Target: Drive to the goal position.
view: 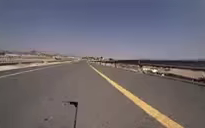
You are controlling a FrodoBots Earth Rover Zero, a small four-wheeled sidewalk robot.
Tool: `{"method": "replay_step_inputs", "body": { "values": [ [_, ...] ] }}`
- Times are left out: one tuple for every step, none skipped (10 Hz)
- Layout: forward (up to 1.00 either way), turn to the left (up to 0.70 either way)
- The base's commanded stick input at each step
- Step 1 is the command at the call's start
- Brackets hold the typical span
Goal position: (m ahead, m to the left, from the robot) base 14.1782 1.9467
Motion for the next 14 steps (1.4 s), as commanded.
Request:
{"method": "replay_step_inputs", "body": {
  "values": [
    [0.7, 0.0],
    [0.7, 0.0],
    [0.7, 0.0],
    [0.7, 0.0],
    [0.7, 0.0],
    [0.7, 0.0],
    [0.7, 0.0],
    [0.7, 0.0],
    [0.7, 0.0],
    [0.7, 0.0],
    [0.7, 0.02],
    [0.7, 0.16],
    [0.7, 0.29],
    [0.7, 0.35]
  ]
}}
